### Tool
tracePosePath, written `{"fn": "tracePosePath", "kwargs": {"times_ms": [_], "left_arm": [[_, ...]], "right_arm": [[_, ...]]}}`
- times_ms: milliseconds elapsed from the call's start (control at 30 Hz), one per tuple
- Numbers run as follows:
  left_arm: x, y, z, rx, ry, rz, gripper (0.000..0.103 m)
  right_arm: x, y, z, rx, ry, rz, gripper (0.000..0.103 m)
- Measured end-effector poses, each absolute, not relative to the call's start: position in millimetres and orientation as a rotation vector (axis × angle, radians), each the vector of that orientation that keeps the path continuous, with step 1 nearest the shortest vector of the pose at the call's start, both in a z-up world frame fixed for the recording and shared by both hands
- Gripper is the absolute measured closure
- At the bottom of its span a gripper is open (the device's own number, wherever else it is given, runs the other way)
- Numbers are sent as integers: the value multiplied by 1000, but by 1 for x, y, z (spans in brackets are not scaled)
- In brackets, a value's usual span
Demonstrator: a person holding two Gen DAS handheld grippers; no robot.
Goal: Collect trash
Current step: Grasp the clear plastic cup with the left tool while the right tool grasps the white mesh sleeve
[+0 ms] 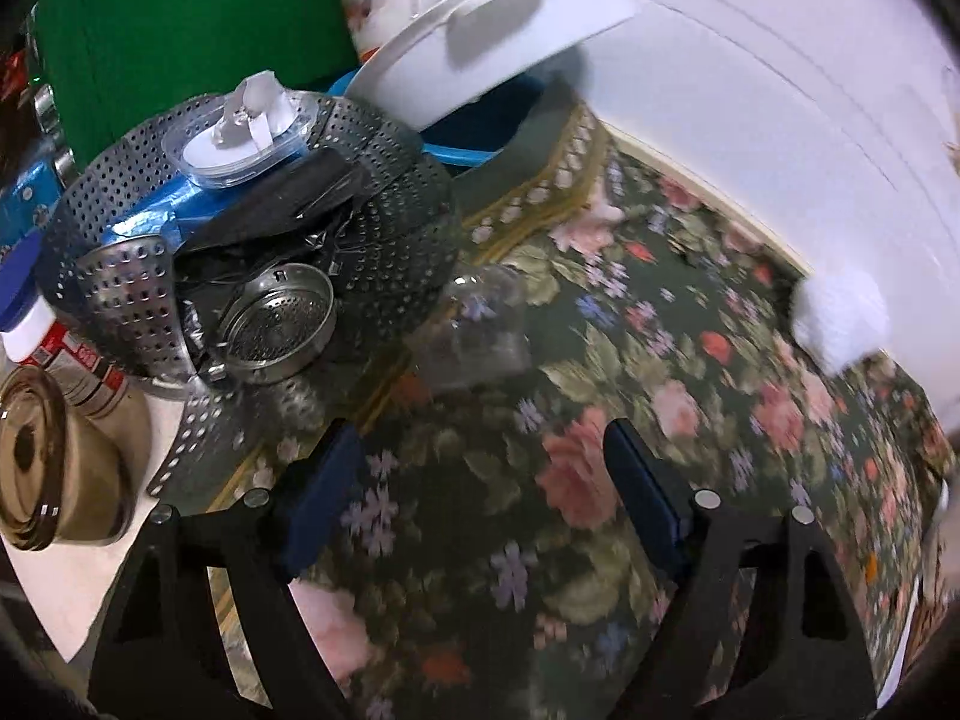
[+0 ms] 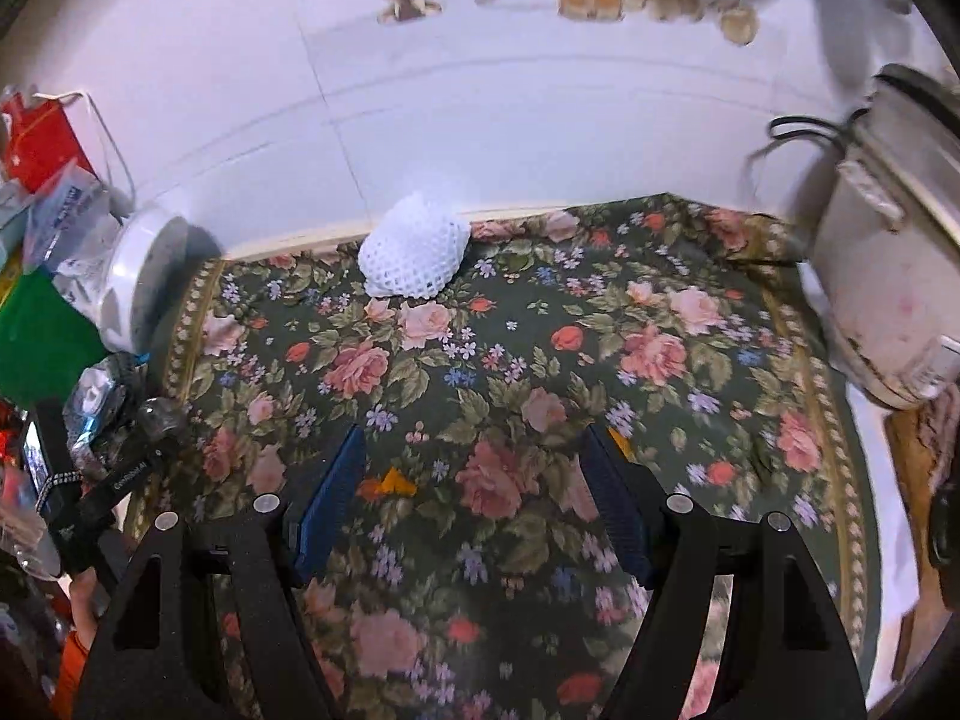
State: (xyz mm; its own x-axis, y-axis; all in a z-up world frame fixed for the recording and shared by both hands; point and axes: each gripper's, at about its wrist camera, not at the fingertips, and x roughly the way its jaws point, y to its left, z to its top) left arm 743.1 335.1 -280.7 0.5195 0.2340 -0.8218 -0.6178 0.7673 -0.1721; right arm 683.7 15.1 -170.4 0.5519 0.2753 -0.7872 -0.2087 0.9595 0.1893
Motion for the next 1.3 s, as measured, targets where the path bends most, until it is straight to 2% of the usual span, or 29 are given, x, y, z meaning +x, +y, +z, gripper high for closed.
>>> {"fn": "tracePosePath", "kwargs": {"times_ms": [167,300,467,633,733,800,833,900,1100,1133,1200,1300], "left_arm": [[756,330,-288,-462,855,648,21],[767,324,-292,-508,872,652,33],[774,324,-297,-537,861,719,34],[782,338,-304,-600,848,768,43],[788,342,-305,-591,837,790,53],[793,343,-306,-585,826,792,74],[796,342,-307,-583,826,787,79],[799,339,-305,-559,819,775,86],[802,321,-292,-472,809,679,98],[801,319,-290,-472,809,658,98],[798,316,-289,-482,812,626,98],[789,314,-288,-493,818,595,98]], "right_arm": [[725,24,-194,42,976,327,33],[757,30,-212,26,1006,343,33],[785,34,-225,55,1024,382,33],[805,42,-238,53,1029,400,33],[821,46,-246,87,1041,420,33],[832,49,-250,131,1042,435,33],[839,51,-252,158,1042,442,33],[851,54,-256,208,1043,454,33],[882,60,-272,348,1083,441,33],[885,60,-274,373,1085,441,35],[888,62,-276,408,1080,455,52],[888,69,-271,382,1070,462,64]]}}
